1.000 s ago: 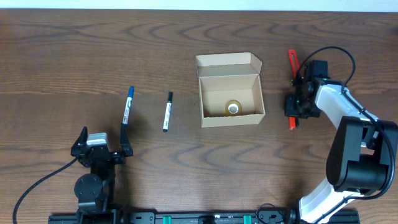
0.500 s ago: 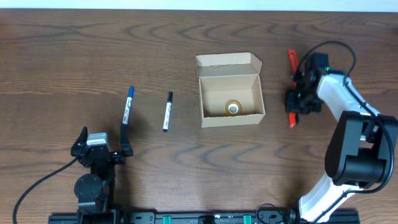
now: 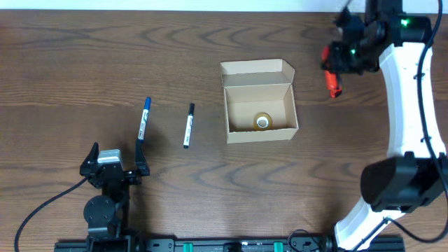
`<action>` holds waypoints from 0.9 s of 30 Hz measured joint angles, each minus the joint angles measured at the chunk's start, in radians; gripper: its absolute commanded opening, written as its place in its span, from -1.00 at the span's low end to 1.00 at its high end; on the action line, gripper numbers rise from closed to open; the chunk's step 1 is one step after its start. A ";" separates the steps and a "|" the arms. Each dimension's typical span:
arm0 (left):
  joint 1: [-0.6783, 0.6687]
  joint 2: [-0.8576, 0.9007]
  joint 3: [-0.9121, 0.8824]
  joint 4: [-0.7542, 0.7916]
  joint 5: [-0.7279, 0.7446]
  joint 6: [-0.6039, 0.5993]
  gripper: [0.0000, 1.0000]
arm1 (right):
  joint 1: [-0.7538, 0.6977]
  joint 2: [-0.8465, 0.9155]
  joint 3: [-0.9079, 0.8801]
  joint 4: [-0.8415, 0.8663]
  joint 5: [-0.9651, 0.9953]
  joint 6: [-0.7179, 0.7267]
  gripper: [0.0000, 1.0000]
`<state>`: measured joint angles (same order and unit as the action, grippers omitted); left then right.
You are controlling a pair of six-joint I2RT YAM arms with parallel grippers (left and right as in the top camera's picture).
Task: Pack container
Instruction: 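Carry the stapler into the box and open the right gripper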
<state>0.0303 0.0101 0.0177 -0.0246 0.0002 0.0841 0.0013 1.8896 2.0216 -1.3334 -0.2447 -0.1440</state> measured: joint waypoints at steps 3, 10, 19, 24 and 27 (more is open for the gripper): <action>0.000 0.000 0.000 0.000 0.000 0.000 0.90 | 0.087 -0.032 0.023 -0.038 -0.061 -0.048 -0.97; 0.000 0.000 0.000 0.000 0.000 0.000 0.90 | 0.301 -0.044 0.003 -0.057 -0.081 -0.184 -0.99; 0.000 0.000 0.000 0.000 0.000 0.000 0.90 | 0.363 -0.045 -0.149 0.089 0.014 -0.213 -0.97; 0.000 0.000 0.000 0.000 0.000 0.000 0.91 | 0.363 -0.045 -0.309 0.185 0.024 -0.216 -0.97; 0.000 0.000 0.000 0.000 0.000 0.000 0.91 | 0.363 -0.045 -0.381 0.243 0.030 -0.216 -0.97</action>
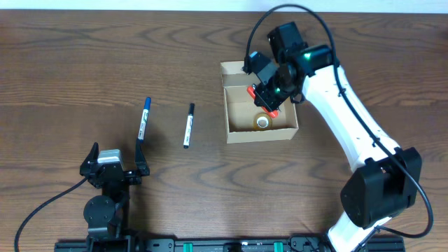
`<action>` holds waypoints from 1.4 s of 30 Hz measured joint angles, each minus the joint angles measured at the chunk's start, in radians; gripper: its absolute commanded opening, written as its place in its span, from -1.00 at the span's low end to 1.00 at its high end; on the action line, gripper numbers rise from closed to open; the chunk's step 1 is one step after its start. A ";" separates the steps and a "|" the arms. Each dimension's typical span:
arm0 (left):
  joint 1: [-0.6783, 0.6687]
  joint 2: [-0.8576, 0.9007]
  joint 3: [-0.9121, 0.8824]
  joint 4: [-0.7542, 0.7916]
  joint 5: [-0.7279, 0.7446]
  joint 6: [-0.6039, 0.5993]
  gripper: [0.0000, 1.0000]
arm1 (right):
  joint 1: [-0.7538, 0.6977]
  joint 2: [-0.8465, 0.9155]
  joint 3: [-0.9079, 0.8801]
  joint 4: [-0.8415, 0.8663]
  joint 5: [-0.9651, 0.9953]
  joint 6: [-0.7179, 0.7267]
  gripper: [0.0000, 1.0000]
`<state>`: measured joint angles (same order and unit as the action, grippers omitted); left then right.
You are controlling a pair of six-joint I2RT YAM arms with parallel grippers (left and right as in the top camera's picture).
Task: Pack container
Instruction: 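Carry the stapler into the box and open the right gripper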
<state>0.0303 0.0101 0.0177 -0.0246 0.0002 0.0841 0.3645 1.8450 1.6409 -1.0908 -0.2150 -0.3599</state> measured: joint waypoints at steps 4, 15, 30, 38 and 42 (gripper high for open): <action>0.000 0.000 0.000 0.000 0.000 0.000 0.91 | 0.000 0.000 -0.055 0.071 0.003 0.001 -0.97; 0.000 0.000 0.000 0.000 0.000 0.000 0.90 | 0.000 0.000 -0.138 0.180 0.002 0.005 -0.97; 0.000 0.000 0.000 0.000 0.000 0.000 0.90 | 0.000 0.000 -0.260 0.293 -0.009 0.024 -0.97; 0.000 0.000 0.000 0.000 0.000 0.000 0.90 | 0.000 0.063 -0.260 0.305 -0.011 0.043 -0.97; 0.000 0.000 0.000 0.000 0.000 0.000 0.90 | 0.000 0.134 -0.262 0.301 -0.011 0.050 -0.97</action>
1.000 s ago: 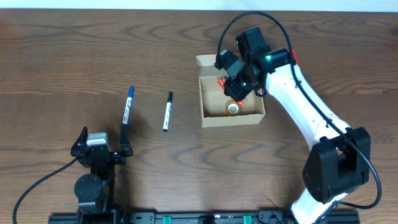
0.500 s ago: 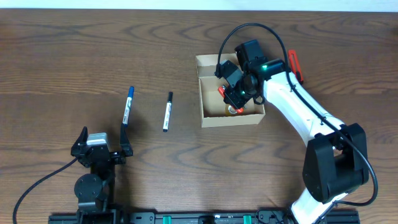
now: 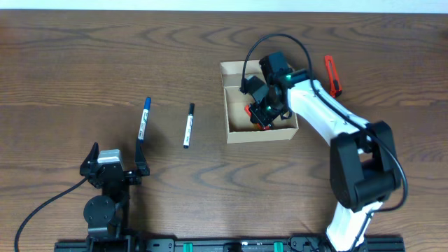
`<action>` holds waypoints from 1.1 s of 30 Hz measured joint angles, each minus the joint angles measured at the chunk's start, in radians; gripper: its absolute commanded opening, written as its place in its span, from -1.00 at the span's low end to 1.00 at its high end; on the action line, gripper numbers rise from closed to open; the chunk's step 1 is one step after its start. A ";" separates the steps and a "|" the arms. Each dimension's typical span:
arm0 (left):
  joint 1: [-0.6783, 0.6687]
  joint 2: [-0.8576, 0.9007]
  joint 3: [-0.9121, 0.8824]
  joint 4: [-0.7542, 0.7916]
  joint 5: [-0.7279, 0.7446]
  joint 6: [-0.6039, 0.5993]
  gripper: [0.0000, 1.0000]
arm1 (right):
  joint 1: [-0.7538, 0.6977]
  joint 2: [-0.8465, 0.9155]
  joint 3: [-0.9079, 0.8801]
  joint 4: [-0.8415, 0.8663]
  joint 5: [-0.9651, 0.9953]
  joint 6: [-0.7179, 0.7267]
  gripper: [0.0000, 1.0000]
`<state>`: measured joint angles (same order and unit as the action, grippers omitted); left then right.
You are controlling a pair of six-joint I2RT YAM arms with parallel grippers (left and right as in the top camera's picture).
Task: Pack container
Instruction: 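Carry the stapler into the box and open the right gripper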
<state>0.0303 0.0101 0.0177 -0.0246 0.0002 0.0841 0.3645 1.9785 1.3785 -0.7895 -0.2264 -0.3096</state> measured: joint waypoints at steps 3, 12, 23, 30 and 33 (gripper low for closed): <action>0.000 0.000 0.000 0.000 0.000 0.000 0.90 | 0.000 0.011 0.000 -0.001 -0.002 0.004 -0.90; 0.000 0.000 0.000 0.000 0.000 0.000 0.90 | 0.000 0.010 0.000 -0.002 -0.002 0.014 -0.06; 0.000 0.000 0.000 0.000 0.000 0.000 0.90 | 0.000 0.011 0.103 -0.118 -0.002 0.014 -0.02; 0.000 0.000 0.000 0.000 0.000 0.000 0.90 | -0.002 0.011 0.359 -0.290 0.034 0.031 0.29; 0.000 0.000 0.000 0.000 0.000 0.000 0.91 | -0.005 0.011 0.485 -0.366 0.109 0.063 0.54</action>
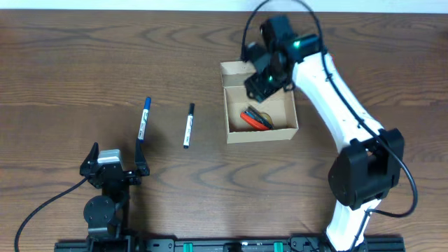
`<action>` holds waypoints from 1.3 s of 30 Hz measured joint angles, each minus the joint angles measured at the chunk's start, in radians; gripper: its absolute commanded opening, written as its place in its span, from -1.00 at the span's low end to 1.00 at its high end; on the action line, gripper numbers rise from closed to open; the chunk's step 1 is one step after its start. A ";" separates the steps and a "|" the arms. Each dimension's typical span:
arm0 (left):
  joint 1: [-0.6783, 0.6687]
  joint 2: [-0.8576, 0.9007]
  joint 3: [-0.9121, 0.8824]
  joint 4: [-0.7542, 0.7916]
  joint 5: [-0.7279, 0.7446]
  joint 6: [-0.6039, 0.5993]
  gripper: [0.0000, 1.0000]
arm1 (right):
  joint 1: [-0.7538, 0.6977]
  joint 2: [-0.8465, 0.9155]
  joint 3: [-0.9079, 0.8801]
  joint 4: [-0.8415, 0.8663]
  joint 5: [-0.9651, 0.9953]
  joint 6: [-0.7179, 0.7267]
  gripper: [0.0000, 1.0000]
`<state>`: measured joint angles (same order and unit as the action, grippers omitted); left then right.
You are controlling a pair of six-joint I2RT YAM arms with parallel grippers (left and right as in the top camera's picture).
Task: Pack container
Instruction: 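Carry the stapler into the box and open the right gripper, then move the right gripper over the orange box cutter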
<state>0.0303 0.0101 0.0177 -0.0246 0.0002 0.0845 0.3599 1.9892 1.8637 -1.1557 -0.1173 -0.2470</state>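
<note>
The open cardboard box (pixel 260 133) stands at mid-table. Inside it lies a red marker (pixel 255 117) next to something dark. My right gripper (pixel 257 80) hovers over the back of the box, its fingers apart and holding nothing. A blue-capped marker (pixel 144 119) and a black-capped marker (pixel 188 126) lie on the table left of the box. My left gripper (pixel 117 147) rests open near the front edge, just below the blue-capped marker.
The white right arm (pixel 336 91) slants from the front right across the table beside the box and hides what is under it. The box's rear flap (pixel 255 68) stands open under the gripper.
My right gripper was down inside the box with the red marker. It is now raised over the box's back edge, and the marker lies loose on the box floor. The left arm is unchanged.
My right gripper was at the far right of the table by red markers, with a tape roll in the box. Then it held a red marker over the box, then lowered it inside while another red marker lay to the right. Now it has let go and risen.
</note>
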 measured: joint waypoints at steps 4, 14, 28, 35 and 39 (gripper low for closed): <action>0.000 0.000 0.000 0.000 0.000 0.001 0.90 | -0.026 0.000 0.180 -0.109 0.130 0.033 0.67; 0.000 0.000 0.000 0.000 0.000 0.002 0.90 | -0.303 -0.001 0.380 -0.168 0.265 0.060 0.59; 0.000 0.000 0.000 0.000 0.000 0.002 0.91 | -0.531 0.053 0.382 -0.057 0.085 0.044 0.46; 0.000 0.000 0.000 0.000 0.000 0.002 0.90 | -0.531 0.215 0.381 -0.038 0.028 0.031 0.48; 0.000 0.000 0.000 0.000 0.000 0.002 0.90 | -0.531 0.254 0.381 -0.035 0.020 0.028 0.45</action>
<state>0.0303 0.0101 0.0177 -0.0246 0.0002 0.0864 -0.1707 2.2429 2.2448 -1.1912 -0.0975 -0.2192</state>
